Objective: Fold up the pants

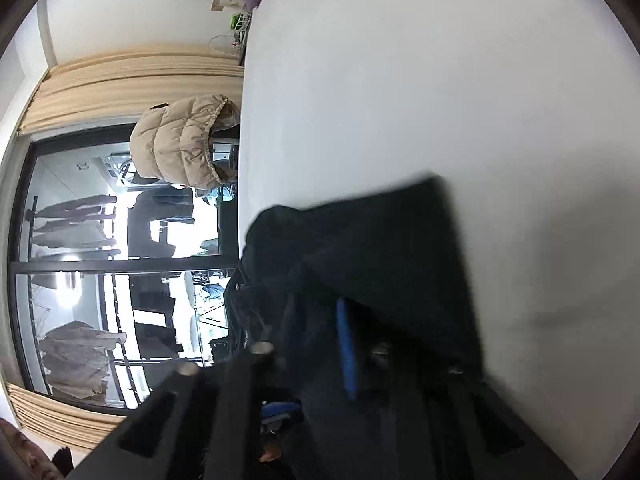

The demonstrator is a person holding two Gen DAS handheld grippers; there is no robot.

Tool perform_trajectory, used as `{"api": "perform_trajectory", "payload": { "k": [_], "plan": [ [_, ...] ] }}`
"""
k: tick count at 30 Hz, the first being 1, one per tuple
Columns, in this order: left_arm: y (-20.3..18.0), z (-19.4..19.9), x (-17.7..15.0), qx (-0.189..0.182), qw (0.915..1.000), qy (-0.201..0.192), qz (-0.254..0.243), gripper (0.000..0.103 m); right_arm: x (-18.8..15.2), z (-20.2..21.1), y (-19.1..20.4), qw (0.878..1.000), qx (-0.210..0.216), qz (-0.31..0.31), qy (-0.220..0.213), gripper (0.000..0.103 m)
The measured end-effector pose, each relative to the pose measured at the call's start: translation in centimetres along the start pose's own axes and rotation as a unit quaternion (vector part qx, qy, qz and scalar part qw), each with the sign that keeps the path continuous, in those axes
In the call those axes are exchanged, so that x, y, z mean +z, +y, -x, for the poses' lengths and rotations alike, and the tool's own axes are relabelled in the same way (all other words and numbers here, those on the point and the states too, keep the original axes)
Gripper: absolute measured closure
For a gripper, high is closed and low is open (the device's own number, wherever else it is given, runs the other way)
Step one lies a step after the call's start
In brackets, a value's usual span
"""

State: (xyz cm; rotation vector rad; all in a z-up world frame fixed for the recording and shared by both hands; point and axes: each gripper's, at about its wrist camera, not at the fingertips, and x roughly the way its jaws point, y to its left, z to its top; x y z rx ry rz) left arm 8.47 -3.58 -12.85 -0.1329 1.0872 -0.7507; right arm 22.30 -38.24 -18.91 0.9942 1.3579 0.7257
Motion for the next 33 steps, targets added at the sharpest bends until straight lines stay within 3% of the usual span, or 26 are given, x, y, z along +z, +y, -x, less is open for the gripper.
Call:
{"api": "perform_trajectory", "payload": {
  "k": [6,10,13,17,19,21,23,27,31,32,33],
  "plan": [
    [-0.3,0.3,0.1,0.008,0.9999,0.000,-0.006,0.092,-4.7,1.2,-0.4,1.000,0.018,0.014,0.012,0.097],
    [-0.5,0.9,0.2,0.013,0.9999,-0.002,-0.007,0.092,-8.5,2.3,-0.6,0.999,0.006,0.018,0.030,0.096],
    [-0.8,1.0,0.1,0.020,0.9998,-0.004,-0.009,0.092,-11.1,3.2,-0.7,1.000,-0.007,0.015,0.026,0.092],
    [-1.3,1.1,0.0,0.029,0.9995,-0.006,-0.010,0.092,-14.1,5.4,-1.7,1.000,0.006,-0.005,-0.003,0.092],
    [-1.6,1.2,0.0,0.035,0.9993,-0.008,-0.011,0.092,-16.2,6.2,-1.6,1.000,0.007,-0.007,-0.017,0.085],
    [-2.0,1.5,0.0,0.042,0.9990,-0.009,-0.014,0.092,-18.0,6.7,-1.0,1.000,0.001,-0.005,-0.026,0.057],
    [-2.3,1.7,0.0,0.051,0.9985,-0.008,-0.018,0.092,-19.9,7.5,-0.2,0.999,0.004,0.004,-0.046,0.042],
    [-3.0,2.6,0.0,0.069,0.9974,-0.011,-0.017,0.092,-21.4,8.8,2.7,0.993,0.045,0.026,-0.108,0.041],
    [-3.2,5.2,-0.3,0.089,0.9957,-0.027,-0.005,0.092,-19.8,7.8,5.6,0.987,0.069,0.053,-0.135,0.039],
    [-2.9,6.2,-0.6,0.098,0.9947,-0.032,0.004,0.089,-19.1,7.0,6.3,0.987,0.072,0.057,-0.132,0.039],
    [-2.5,7.3,-0.9,0.108,0.9934,-0.038,0.015,0.080,-18.1,5.6,7.1,0.988,0.075,0.059,-0.124,0.034]
  ]
}}
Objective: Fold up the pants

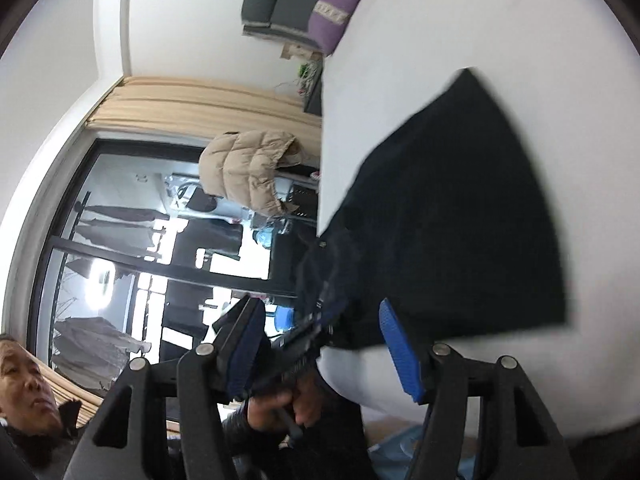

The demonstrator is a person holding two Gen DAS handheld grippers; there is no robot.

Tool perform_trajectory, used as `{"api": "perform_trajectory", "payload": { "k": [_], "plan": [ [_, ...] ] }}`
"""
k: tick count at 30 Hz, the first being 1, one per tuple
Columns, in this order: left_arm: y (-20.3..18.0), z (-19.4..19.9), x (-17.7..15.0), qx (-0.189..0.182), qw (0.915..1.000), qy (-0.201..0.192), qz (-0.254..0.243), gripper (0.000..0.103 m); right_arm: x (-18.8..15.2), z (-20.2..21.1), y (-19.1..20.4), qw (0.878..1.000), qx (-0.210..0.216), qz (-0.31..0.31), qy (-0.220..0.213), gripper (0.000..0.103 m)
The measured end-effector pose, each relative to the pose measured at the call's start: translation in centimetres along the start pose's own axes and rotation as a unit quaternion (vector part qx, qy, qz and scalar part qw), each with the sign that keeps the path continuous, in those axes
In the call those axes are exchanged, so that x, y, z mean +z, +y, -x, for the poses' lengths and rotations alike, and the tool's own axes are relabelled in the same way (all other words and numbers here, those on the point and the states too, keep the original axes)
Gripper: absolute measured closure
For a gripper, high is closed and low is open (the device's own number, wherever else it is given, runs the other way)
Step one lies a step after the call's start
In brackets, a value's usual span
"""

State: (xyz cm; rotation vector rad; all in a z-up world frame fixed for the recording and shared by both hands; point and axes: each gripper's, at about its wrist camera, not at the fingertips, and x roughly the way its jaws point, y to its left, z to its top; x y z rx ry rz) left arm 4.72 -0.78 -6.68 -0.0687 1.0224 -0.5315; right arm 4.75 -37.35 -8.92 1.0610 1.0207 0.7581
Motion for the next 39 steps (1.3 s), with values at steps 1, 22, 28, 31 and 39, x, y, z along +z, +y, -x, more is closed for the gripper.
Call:
{"api": "perform_trajectory", "payload": {
  "k": [1,22,28,31,39],
  "plan": [
    [0.6,1.0,-0.3,0.006,0.9999,-0.006,0.013,0.071,0.5,-1.4,0.3,1.000,0.000,0.000,0.007,0.032],
    [17.8,12.1,-10.7,-0.024,0.9006,-0.114,0.419,0.007,3.7,-20.0,-1.2,0.987,-0.073,-0.023,0.140,0.036],
    [21.5,11.4,-13.4,-0.059,0.8706,-0.120,0.473,0.007,3.6,-19.6,-2.0,0.988,-0.075,-0.036,0.134,0.038],
    [22.8,11.3,-13.8,-0.073,0.8635,-0.136,0.480,0.008,3.4,-19.5,-2.0,0.988,-0.076,-0.037,0.131,0.038],
    [26.5,10.0,-15.2,-0.104,0.8243,-0.136,0.540,0.071,3.3,-19.4,-1.6,0.986,-0.093,-0.041,0.129,0.038]
  ]
}}
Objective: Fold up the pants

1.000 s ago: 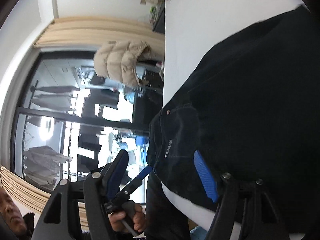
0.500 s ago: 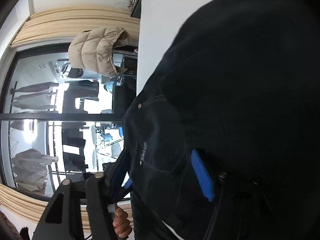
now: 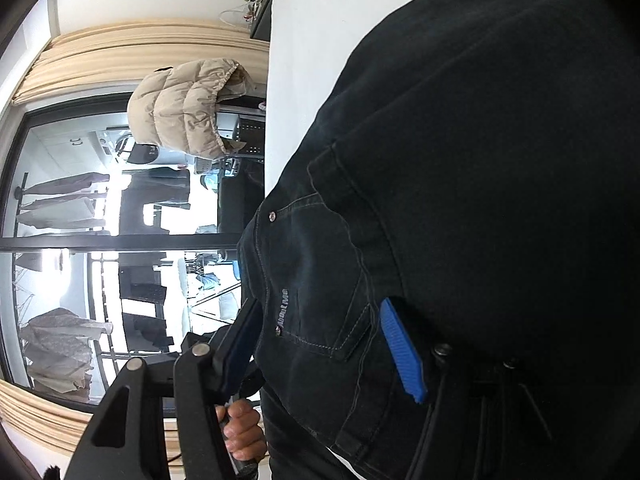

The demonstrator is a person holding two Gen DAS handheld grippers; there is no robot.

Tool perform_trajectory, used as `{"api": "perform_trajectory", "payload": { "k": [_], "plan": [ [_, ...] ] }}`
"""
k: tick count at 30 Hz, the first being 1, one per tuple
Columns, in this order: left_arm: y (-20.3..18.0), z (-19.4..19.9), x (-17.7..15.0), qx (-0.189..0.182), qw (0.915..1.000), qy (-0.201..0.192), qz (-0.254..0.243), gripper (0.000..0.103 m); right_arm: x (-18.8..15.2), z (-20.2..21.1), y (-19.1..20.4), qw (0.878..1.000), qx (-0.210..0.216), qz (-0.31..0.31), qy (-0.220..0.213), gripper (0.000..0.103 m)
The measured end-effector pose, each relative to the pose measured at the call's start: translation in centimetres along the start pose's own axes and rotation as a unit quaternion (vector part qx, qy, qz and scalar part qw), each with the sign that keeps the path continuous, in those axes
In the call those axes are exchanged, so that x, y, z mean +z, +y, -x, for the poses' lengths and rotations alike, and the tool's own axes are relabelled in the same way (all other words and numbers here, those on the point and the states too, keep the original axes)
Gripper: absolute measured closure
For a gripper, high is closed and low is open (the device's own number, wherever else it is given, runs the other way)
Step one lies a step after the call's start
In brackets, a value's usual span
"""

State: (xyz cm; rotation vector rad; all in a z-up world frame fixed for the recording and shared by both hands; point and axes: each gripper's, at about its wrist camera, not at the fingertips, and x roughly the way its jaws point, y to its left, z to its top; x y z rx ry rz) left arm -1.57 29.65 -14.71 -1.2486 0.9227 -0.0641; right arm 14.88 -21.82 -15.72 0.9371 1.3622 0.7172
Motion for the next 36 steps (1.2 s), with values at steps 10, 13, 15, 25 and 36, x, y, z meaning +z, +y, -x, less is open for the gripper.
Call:
{"api": "perform_trajectory", "payload": {
  "k": [10,13,15,25,36],
  "plan": [
    [-2.3,0.4,0.7,-0.013,0.9990,-0.025,-0.035,0.084,-0.2,0.0,0.3,1.000,-0.023,-0.005,-0.012,0.038],
    [-5.7,1.1,0.1,-0.015,0.9951,-0.037,-0.091,0.086,-0.2,0.0,0.4,0.999,-0.034,-0.003,-0.012,0.038],
    [-8.3,1.4,-0.5,-0.011,0.9894,-0.045,-0.138,0.087,-0.2,-0.2,0.6,0.999,-0.046,0.003,-0.013,0.038],
    [-19.0,-1.1,-5.9,0.007,0.9450,-0.035,-0.325,0.087,0.3,0.6,0.2,0.999,-0.032,-0.003,-0.026,0.041],
    [-26.9,-12.7,-18.8,0.053,0.8414,0.020,-0.537,0.087,1.5,10.5,3.4,0.993,-0.013,0.075,-0.085,0.039]
  ]
}}
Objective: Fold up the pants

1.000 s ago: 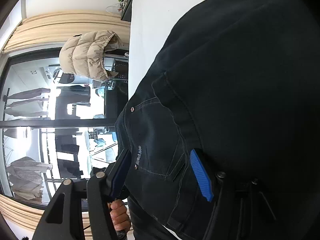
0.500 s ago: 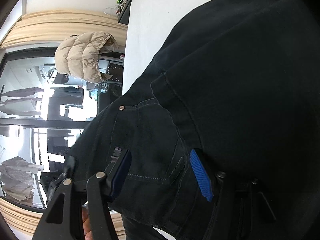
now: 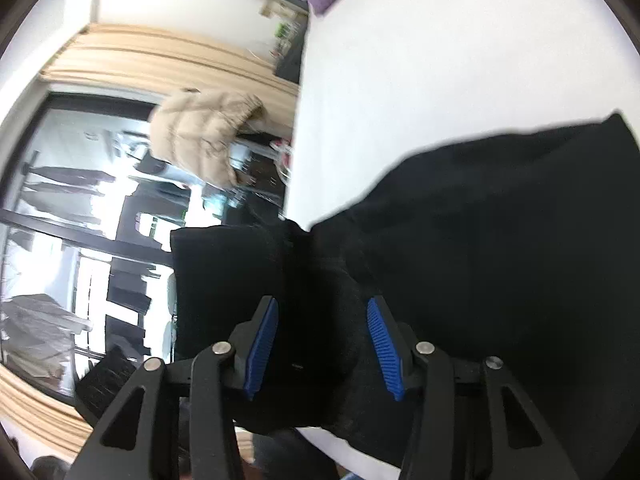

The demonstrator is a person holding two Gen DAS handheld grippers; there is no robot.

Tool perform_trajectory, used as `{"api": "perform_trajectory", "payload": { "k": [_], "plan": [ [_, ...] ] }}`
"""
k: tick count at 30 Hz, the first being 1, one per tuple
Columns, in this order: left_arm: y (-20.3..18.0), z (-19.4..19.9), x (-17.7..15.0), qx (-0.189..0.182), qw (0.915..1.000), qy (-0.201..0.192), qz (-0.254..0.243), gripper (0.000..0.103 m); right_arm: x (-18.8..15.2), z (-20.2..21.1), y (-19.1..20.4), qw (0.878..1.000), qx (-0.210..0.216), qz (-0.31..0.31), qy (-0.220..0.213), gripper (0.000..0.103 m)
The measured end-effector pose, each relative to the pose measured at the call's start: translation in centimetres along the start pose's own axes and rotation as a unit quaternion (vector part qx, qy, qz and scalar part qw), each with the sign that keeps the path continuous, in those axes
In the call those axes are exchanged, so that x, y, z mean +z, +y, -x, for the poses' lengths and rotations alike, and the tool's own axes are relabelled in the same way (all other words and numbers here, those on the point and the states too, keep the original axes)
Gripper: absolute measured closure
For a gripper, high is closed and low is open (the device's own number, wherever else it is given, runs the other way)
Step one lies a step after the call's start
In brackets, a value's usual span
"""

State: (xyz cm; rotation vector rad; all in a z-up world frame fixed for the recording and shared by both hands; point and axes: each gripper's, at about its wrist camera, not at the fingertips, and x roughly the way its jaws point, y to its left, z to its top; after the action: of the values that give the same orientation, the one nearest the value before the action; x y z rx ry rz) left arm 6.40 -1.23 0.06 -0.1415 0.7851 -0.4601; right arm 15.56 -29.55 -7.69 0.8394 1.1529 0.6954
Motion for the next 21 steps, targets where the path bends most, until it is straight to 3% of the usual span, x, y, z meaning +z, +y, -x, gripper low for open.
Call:
{"api": "perform_trajectory", "payload": {
  "k": [4,6,8,15,16,18,19,21],
  "plan": [
    [-3.3,-3.0,-1.4,0.000,0.9988,0.028,-0.041,0.087,-0.1,2.7,0.4,0.999,0.015,0.012,-0.031,0.029],
    [-4.2,-4.3,-1.7,0.005,0.9975,0.039,-0.058,0.087,-0.2,3.7,0.2,0.999,0.020,0.003,-0.037,0.018],
    [-5.1,-5.8,-1.6,0.013,0.9959,0.046,-0.077,0.087,-0.7,3.9,0.7,0.999,0.016,0.011,-0.034,0.014],
    [-9.7,-8.7,-3.8,0.021,0.9868,0.063,-0.148,0.087,-1.7,1.3,2.7,0.996,-0.036,0.073,0.023,0.015],
    [-10.5,-9.1,-4.1,0.020,0.9849,0.065,-0.159,0.087,-1.6,1.2,2.4,0.996,-0.048,0.076,0.026,0.018],
    [-11.2,-9.4,-4.7,0.016,0.9823,0.070,-0.173,0.087,-1.4,0.7,1.7,0.994,-0.066,0.073,0.040,0.041],
    [-11.7,-9.9,-4.9,0.015,0.9813,0.073,-0.177,0.087,-1.4,0.6,1.4,0.994,-0.072,0.070,0.044,0.045],
    [-12.5,-11.2,-4.8,0.013,0.9804,0.079,-0.180,0.087,-1.5,1.1,0.4,0.992,-0.095,0.072,0.044,0.066]
  ]
}}
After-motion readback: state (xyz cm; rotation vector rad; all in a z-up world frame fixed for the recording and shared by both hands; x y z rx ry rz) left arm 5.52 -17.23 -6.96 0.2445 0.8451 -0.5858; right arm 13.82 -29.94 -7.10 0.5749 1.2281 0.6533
